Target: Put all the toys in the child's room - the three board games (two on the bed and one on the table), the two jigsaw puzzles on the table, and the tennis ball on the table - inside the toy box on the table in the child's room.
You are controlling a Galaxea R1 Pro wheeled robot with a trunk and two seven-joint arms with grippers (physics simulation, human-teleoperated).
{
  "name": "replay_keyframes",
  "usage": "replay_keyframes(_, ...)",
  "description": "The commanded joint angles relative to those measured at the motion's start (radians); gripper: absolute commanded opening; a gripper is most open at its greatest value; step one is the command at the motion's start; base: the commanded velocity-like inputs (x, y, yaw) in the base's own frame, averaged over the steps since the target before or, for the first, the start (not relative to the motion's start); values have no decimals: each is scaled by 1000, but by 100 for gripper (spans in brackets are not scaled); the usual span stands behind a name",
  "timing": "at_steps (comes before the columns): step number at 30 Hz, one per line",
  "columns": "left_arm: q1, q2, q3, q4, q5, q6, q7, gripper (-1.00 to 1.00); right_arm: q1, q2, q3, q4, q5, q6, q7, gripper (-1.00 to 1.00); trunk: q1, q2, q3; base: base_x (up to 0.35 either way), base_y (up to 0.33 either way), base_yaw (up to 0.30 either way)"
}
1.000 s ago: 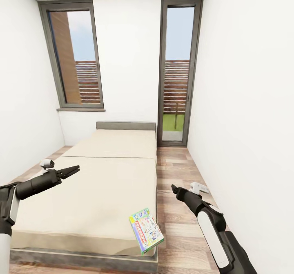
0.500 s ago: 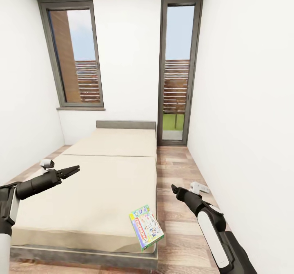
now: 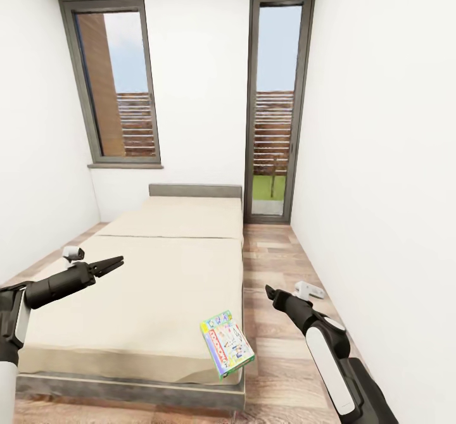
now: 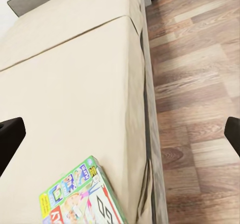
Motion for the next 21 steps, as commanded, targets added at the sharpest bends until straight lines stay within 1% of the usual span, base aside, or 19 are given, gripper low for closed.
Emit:
replay_keyframes(1,-1,0,1,0,-2,11,-5,100,-1,0,1,-1,-11,2,-10,100,4,-8,-4,0,0,0)
replay_keyframes(21,-1,0,1,0,-2,9,-3,100,-1,0,-1,-1,-11,3,-10,100,80,-148,-69,0,0,0)
